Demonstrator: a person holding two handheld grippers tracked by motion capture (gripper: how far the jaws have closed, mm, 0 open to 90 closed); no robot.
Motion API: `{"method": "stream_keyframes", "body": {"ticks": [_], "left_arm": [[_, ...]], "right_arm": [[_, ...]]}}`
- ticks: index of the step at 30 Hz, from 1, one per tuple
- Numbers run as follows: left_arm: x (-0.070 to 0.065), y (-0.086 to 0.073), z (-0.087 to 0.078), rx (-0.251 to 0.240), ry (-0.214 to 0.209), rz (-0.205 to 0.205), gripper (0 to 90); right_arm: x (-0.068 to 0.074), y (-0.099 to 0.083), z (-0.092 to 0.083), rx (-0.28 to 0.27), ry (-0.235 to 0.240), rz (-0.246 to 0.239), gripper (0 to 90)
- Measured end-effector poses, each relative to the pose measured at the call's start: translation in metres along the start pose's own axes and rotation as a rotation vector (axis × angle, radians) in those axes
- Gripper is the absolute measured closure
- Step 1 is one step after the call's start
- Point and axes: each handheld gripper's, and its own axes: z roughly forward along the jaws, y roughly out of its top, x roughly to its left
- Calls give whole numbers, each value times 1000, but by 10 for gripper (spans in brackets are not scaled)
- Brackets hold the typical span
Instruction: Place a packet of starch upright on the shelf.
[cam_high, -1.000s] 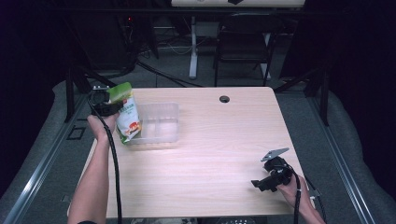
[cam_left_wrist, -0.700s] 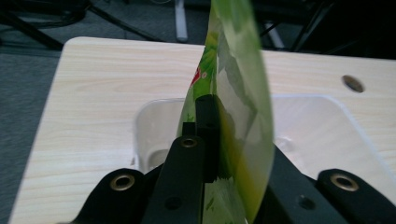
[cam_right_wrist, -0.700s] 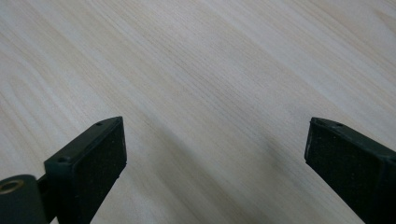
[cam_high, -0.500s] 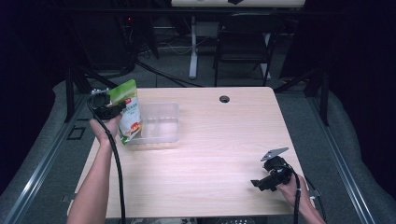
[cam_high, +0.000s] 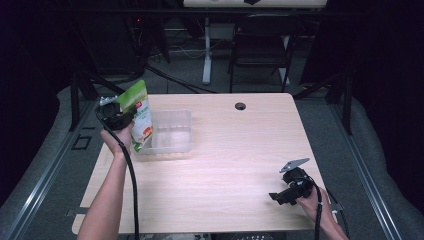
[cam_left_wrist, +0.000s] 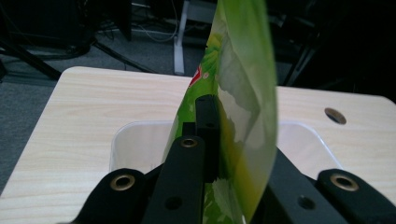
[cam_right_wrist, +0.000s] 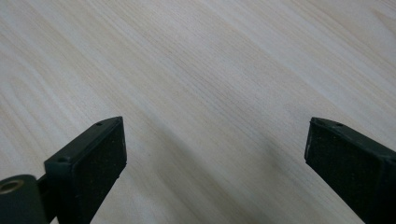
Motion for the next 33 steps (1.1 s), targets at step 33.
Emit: {"method": "stream_keyframes", "body": {"ticks": [33], "left_arm": [[25,-24,6,-47,100,34,893]], "right_arm": [[0,0,1,-1,4,-3,51]]}}
